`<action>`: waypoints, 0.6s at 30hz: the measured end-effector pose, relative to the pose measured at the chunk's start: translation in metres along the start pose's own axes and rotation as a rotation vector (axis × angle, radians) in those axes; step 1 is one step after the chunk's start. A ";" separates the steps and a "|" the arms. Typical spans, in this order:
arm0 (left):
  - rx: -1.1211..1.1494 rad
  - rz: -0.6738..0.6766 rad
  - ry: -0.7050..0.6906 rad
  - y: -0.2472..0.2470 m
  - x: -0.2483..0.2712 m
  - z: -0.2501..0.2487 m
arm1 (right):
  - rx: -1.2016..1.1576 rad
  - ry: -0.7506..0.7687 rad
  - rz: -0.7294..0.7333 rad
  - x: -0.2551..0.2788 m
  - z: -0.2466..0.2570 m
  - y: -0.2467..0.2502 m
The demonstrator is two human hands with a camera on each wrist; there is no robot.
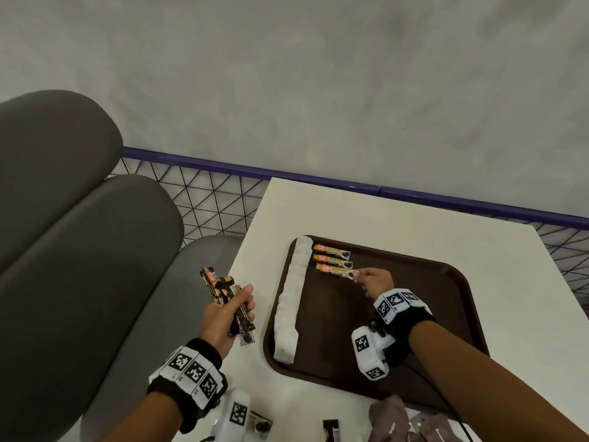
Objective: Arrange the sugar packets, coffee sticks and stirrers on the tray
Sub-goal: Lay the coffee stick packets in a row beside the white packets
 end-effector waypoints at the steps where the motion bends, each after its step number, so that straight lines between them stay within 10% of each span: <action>1: 0.000 0.000 -0.006 0.001 0.000 0.000 | 0.020 -0.010 0.007 -0.003 0.000 -0.002; 18: -0.011 0.013 -0.002 0.011 -0.002 0.002 | 0.083 -0.098 -0.136 -0.019 0.010 -0.029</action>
Point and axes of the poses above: each hand's wrist, its own x-axis away from the middle knuckle, its own y-axis out of the back of the hand, z = x × y, the point moved 1 cm from there along -x, towards the middle knuckle, and after that the axes turned 12 degrees about z, right-handed, at the moved point
